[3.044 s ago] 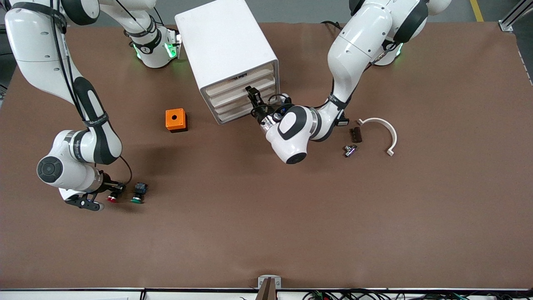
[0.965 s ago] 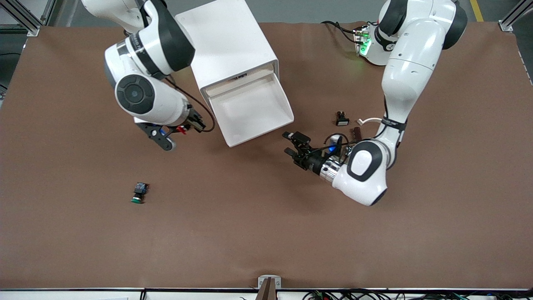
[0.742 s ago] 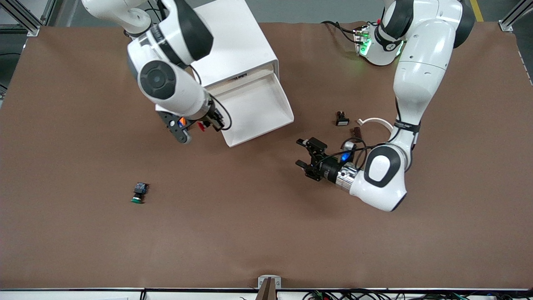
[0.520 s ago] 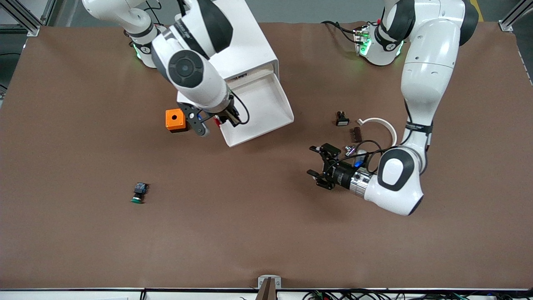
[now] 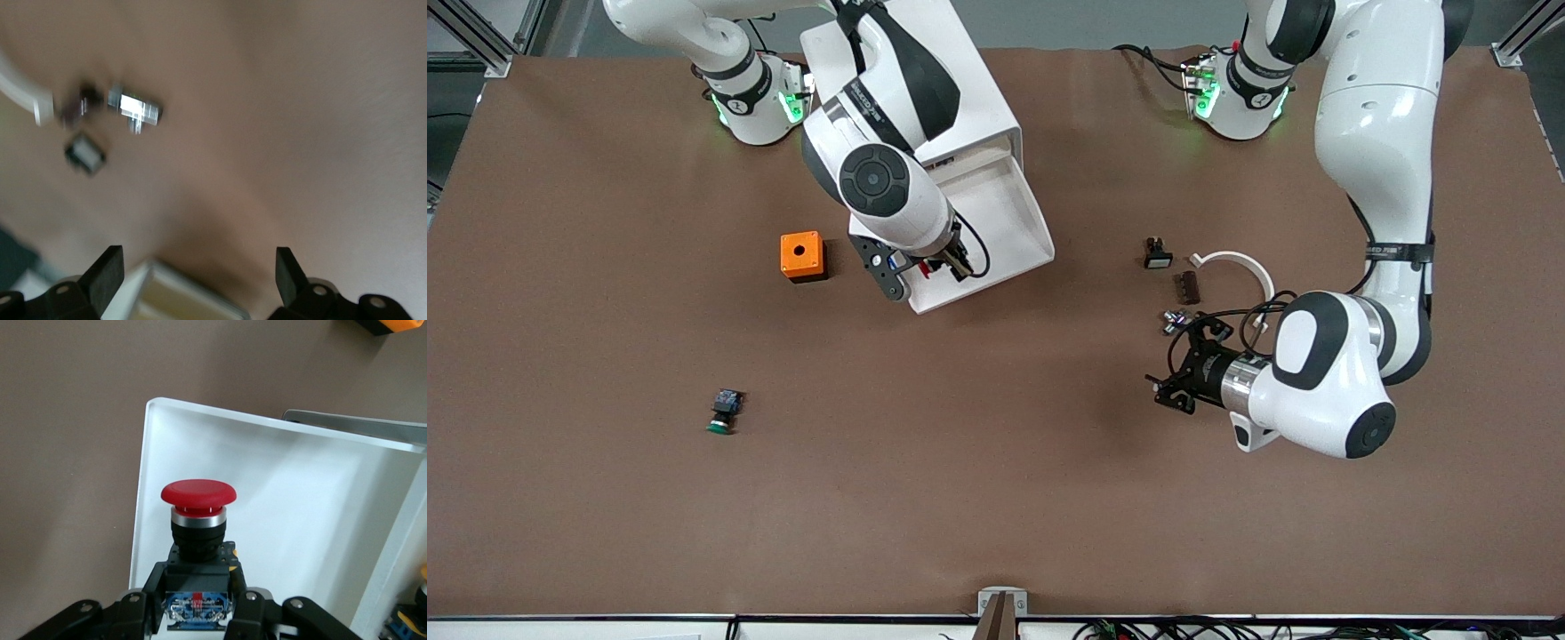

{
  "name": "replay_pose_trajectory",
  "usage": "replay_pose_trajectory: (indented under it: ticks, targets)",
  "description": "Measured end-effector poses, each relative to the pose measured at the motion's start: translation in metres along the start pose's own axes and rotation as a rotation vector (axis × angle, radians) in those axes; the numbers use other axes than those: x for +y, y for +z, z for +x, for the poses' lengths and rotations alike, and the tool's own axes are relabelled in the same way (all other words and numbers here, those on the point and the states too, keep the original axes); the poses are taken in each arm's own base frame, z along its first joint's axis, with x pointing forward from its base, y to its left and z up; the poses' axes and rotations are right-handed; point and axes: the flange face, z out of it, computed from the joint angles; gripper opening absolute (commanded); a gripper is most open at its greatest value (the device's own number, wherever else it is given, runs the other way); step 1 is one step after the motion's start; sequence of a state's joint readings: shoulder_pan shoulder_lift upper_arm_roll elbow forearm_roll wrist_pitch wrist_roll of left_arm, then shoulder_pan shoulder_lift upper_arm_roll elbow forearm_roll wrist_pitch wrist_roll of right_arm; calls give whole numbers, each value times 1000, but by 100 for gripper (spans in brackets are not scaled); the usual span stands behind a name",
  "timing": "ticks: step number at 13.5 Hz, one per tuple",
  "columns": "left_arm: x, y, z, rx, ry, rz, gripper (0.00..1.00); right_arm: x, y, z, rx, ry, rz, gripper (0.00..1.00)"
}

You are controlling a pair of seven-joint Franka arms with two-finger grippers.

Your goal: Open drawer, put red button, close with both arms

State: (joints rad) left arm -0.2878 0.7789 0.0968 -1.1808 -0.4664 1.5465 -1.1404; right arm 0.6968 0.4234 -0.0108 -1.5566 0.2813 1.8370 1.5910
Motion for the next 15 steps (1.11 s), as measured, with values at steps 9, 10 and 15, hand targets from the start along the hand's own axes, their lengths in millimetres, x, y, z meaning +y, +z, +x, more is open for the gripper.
replay_pose_trajectory:
  ticks: [9,10,15]
  targets:
    - [46,53,-129,331,572,50,100,-4,37,-11,9,-10,-36,20]
    - [49,60,-137,336,595,42,100,-6,42,-14,11,-14,-35,20]
    - [60,91,-149,357,653,-20,100,-11,68,-22,19,-18,-45,39]
